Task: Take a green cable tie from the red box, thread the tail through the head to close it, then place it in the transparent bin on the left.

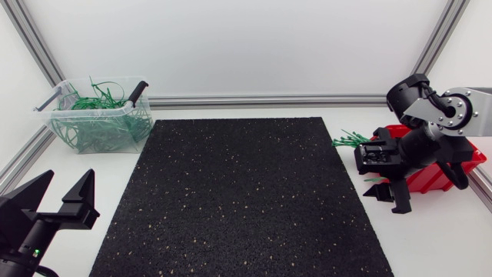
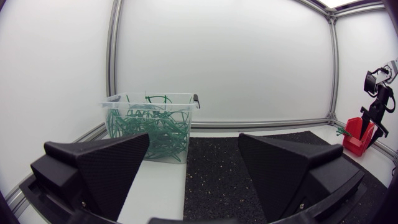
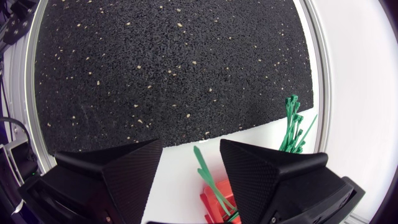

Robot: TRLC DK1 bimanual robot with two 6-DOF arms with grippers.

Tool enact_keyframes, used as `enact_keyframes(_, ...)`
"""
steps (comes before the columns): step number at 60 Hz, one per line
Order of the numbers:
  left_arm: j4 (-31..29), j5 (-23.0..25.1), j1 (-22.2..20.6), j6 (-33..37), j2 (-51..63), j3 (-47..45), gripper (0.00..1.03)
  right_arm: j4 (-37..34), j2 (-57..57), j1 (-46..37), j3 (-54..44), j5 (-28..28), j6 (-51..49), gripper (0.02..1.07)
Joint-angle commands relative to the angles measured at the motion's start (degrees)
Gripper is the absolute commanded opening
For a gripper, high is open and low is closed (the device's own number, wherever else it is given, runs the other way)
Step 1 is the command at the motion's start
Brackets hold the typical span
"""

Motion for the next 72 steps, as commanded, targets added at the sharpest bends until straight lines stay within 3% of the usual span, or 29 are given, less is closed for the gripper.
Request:
enact_keyframes(1, -1.6, 0.1, 0.3, -1.4, 0.0, -2.2, 0.99, 0.4, 2.3, 0.6, 1.8, 0.6, 1.1, 0.60)
enact_keyframes(15, -1.5, 0.1, 0.2, -1.4, 0.1, -2.2, 0.99, 0.3, 3.0, 0.0, 3.7, 1.1, 1.0, 0.40)
enact_keyframes(24, -1.5, 0.1, 0.2, -1.4, 0.0, -2.2, 0.99, 0.0, 2.9, -0.7, 4.4, 1.1, 0.3, 0.08)
enact_keyframes(72, -1.6, 0.1, 0.4, -1.4, -0.1, -2.2, 0.99, -1.4, 2.1, -6.3, 13.9, 0.9, -0.4, 0.08)
